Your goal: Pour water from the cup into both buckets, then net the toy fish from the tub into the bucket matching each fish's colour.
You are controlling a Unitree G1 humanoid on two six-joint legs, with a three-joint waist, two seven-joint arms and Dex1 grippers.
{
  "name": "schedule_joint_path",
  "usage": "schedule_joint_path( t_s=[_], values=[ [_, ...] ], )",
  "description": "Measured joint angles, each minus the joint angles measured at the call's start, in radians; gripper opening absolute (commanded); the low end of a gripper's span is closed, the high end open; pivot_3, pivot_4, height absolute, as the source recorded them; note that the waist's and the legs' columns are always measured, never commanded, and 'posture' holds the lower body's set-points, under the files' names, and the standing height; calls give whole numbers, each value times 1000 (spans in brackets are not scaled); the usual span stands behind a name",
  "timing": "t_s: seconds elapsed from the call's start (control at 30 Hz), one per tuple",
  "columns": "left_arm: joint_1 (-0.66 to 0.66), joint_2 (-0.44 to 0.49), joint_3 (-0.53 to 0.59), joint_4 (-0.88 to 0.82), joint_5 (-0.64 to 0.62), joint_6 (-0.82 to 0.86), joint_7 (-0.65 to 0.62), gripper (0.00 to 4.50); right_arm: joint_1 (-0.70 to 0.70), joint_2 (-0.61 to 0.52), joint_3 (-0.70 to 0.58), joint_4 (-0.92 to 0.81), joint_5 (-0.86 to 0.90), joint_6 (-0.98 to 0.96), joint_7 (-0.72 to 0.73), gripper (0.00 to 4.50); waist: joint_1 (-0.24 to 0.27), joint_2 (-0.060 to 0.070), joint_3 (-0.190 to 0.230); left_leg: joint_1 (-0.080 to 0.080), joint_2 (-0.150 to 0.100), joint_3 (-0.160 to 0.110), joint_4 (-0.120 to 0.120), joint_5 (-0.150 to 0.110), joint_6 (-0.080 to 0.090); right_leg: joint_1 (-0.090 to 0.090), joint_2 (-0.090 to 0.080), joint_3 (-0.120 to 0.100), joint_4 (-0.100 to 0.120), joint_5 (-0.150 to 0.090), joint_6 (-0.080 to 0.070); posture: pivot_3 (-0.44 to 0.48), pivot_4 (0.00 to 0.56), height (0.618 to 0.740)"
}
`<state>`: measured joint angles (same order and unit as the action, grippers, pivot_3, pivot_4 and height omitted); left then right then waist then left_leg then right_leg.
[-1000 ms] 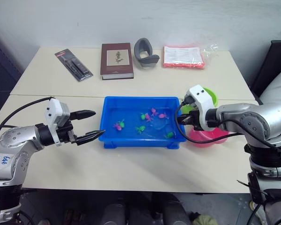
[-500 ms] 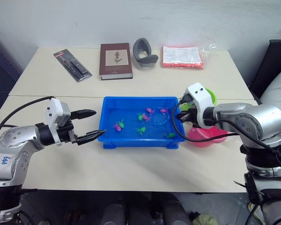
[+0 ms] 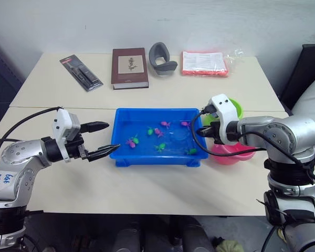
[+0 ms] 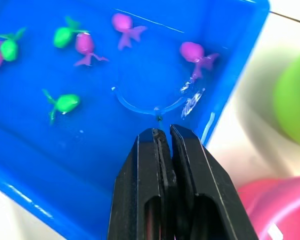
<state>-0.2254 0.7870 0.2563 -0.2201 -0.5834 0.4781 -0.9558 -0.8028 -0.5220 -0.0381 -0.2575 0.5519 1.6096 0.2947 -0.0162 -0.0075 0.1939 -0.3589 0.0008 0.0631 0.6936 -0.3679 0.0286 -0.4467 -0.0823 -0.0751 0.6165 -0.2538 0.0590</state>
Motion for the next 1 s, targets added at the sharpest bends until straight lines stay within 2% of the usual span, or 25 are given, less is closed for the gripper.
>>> schedule_joint_path(
  t_s=[0.33,0.53,0.73,1.0],
  values=[
    [0,-22,-2,0,0,0,5,4489,-15,-4,-10,36,62,0,-80,0,-10,0,0,0,0,0,0,0,0,0,0,0,0,0,0,0,150,740],
    [0,-26,-10,0,0,0,3,4489,24,129,-87,-10,26,0,-182,0,-11,0,0,0,0,0,-1,0,0,0,0,0,0,0,0,0,150,740],
    [-3,-26,-10,0,0,0,0,4489,85,164,-98,-116,22,0,-187,0,-11,0,0,0,0,0,-1,0,0,0,0,0,0,0,0,0,150,740],
    [-3,-22,-10,0,0,2,-5,4489,133,138,-97,-193,21,-11,-140,0,-11,0,0,0,0,0,-2,0,0,0,0,0,0,0,0,0,150,740]
  ],
)
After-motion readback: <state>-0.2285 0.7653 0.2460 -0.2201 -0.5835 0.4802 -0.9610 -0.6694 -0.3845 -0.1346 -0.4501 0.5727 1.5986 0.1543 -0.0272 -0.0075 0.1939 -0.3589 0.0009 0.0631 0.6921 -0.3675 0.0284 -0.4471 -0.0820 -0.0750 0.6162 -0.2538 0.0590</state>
